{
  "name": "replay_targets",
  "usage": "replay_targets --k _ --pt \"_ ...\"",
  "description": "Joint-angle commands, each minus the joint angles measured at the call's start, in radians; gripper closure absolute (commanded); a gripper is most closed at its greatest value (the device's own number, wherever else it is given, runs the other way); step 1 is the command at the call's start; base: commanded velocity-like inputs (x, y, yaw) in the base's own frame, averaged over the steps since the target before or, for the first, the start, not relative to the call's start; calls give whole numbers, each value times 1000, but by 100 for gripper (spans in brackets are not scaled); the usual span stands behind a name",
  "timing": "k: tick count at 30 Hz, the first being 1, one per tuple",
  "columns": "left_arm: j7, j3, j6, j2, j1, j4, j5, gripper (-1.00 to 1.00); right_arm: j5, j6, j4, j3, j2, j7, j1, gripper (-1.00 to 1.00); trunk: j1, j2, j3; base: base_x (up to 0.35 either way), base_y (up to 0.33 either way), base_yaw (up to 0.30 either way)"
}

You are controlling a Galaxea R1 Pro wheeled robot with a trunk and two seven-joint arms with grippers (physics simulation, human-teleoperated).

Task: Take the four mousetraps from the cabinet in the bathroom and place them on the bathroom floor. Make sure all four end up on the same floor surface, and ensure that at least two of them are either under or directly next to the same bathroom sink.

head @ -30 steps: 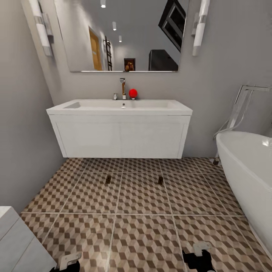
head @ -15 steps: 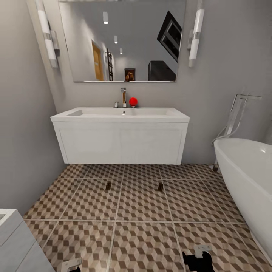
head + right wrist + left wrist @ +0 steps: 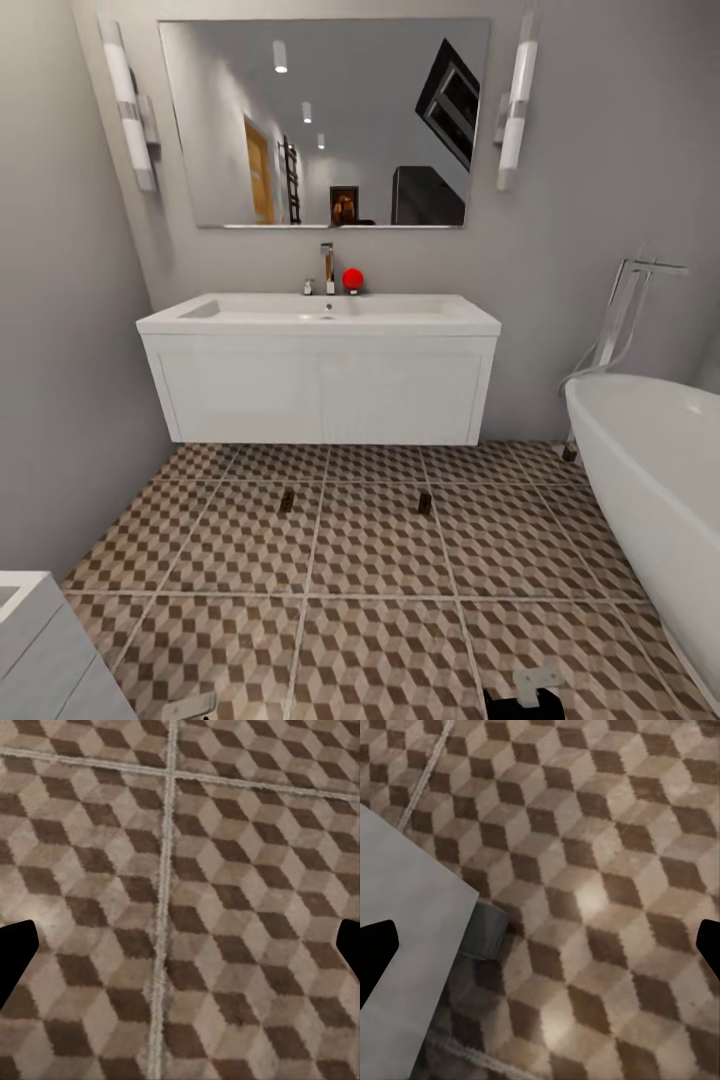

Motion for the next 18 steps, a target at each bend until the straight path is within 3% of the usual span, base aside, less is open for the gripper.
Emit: replay_targets --k 1,18 --pt "1 -8 -5 -1 -1 4 6 -100 11 -6 5 -5 0 -8 -2 -100 -4 7 2 0 0 0" --pt "1 -8 -5 -1 -1 4 6 -100 12 -6 5 -5 1 -8 0 -100 -69 126 55 0 0 0"
